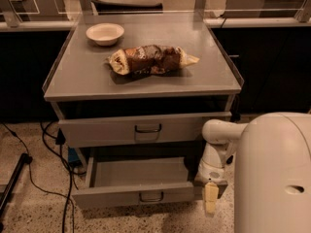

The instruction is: Open middle drawer

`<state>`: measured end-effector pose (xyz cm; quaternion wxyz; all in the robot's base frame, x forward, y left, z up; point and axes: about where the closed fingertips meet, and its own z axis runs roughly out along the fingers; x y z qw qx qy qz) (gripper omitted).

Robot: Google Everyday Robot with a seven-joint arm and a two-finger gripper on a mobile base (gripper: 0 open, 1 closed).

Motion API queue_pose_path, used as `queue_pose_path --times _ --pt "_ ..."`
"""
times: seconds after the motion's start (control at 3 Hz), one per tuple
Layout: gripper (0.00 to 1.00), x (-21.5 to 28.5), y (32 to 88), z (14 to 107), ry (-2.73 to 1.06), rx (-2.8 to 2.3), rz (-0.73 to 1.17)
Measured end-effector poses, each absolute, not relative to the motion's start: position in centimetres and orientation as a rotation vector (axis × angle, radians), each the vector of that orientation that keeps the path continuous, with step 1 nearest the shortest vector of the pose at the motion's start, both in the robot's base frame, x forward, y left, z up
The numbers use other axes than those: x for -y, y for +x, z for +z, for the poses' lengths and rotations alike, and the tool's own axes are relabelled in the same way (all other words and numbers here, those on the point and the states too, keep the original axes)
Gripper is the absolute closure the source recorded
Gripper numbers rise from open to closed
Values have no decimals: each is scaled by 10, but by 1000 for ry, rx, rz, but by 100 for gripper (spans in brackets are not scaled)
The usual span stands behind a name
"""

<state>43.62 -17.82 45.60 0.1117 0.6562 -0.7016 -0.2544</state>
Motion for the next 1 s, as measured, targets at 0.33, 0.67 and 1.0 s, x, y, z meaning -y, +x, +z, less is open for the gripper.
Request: queue_pose_path --times 0.33,0.67,1.0 --pt "0 183 429 462 1943 2073 -751" --pt "0 198 401 478 1894 2096 -775" --pt "0 199 399 478 1891 2095 -777"
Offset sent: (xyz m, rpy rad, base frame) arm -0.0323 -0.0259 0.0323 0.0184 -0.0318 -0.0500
